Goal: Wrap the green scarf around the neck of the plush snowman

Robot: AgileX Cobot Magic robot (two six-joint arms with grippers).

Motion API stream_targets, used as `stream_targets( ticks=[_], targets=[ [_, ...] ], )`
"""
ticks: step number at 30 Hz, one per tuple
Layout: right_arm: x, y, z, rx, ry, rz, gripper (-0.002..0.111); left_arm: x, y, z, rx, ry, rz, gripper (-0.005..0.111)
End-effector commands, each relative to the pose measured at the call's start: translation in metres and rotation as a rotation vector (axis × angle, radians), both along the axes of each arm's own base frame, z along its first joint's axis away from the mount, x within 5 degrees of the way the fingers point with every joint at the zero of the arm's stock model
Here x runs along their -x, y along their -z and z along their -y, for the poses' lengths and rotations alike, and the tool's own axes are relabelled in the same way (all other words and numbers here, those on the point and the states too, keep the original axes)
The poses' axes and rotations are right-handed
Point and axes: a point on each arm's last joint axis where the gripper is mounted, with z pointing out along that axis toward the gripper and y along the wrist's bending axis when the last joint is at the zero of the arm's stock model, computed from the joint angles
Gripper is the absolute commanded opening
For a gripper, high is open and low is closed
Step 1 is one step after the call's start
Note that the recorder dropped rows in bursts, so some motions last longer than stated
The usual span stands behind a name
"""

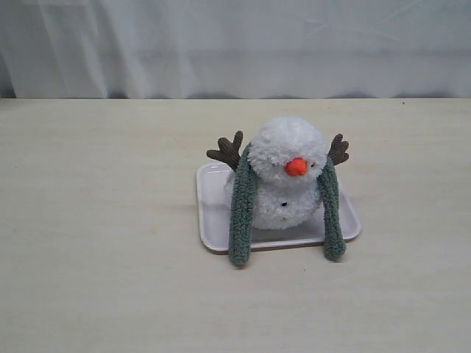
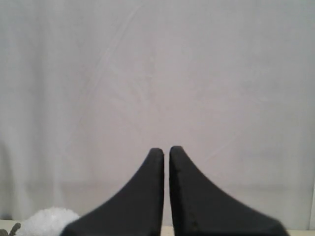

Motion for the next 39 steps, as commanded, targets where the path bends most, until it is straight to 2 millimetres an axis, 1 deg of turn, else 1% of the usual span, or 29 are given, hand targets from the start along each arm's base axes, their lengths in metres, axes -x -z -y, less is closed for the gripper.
stream_targets(
  ticks=[1,6,9,13,15,18,24,34,39],
  targets=[
    [-0.002,0.01,0.001,-0.001,0.01,-0.032,0.004,0.0,-0.001,0.0,0.002,0.005,0.012,0.0],
    [-0.004,0.02,0.002,0.0,0.03,-0.151,0.004,0.0,-0.001,0.0,0.002,0.005,0.012,0.0],
    [-0.005,0.023,0.003,-0.005,0.034,-0.179,0.004,0.0,-0.001,0.0,0.002,0.005,0.012,0.0],
    [-0.005,0.026,0.004,-0.08,0.026,-0.217,0.004,0.0,-0.001,0.0,0.002,0.005,0.012,0.0],
    [-0.006,0.028,0.004,-0.082,0.029,-0.243,0.004,0.0,-0.001,0.0,0.002,0.005,0.012,0.0],
    [-0.006,0.034,0.004,-0.051,0.042,-0.303,0.004,0.0,-0.001,0.0,0.002,0.005,0.012,0.0],
    [-0.006,0.045,0.005,0.136,0.08,-0.419,0.004,0.0,-0.001,0.0,0.002,0.005,0.012,0.0],
    [-0.003,0.058,0.007,0.136,0.082,-0.569,0.004,0.0,-0.001,0.0,0.002,0.005,0.012,0.0],
    [-0.003,0.059,0.007,0.101,0.081,-0.578,0.004,0.0,-0.001,0.0,0.002,0.005,0.012,0.0]
  ],
)
